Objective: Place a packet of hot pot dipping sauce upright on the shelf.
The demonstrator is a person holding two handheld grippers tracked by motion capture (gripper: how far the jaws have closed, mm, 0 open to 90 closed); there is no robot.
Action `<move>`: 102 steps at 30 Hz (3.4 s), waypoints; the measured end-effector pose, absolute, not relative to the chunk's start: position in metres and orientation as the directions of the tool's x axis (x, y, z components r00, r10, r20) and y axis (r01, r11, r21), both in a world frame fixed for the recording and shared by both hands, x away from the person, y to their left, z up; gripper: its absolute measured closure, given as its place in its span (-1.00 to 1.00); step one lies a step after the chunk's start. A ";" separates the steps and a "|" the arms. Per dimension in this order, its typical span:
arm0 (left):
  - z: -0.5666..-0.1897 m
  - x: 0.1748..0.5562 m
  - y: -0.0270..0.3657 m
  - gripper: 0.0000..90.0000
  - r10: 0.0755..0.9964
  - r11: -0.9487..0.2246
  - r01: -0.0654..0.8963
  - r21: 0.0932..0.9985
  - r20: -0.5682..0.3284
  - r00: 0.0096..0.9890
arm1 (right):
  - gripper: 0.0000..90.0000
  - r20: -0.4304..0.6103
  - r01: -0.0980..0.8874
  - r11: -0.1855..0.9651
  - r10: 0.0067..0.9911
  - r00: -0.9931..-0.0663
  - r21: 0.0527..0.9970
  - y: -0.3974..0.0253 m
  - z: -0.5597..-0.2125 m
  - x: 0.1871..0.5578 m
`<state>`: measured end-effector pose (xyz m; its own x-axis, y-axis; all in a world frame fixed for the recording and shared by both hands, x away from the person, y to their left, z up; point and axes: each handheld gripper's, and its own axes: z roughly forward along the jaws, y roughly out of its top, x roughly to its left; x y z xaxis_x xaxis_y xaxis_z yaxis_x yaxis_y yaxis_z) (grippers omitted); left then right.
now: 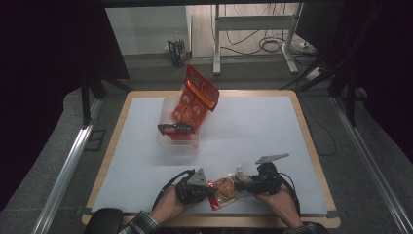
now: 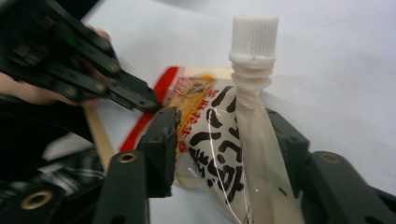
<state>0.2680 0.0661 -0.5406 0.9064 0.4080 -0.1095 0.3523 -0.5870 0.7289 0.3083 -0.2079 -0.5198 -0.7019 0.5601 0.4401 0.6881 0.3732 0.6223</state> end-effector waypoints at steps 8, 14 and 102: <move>-0.539 0.267 0.066 1.00 0.396 -0.610 0.322 0.724 -0.074 0.915 | 0.83 0.370 0.631 0.414 0.552 -0.747 0.657 -0.203 -0.507 0.304; -0.535 0.265 0.069 0.66 0.386 -0.627 0.299 0.719 -0.046 0.921 | 0.89 0.347 0.590 0.424 0.523 -0.779 0.687 -0.198 -0.494 0.303; -0.522 0.242 0.157 -0.99 0.606 -0.508 0.355 0.785 0.032 0.795 | 0.94 0.229 0.405 0.328 0.461 -0.857 0.853 -0.158 -0.397 0.374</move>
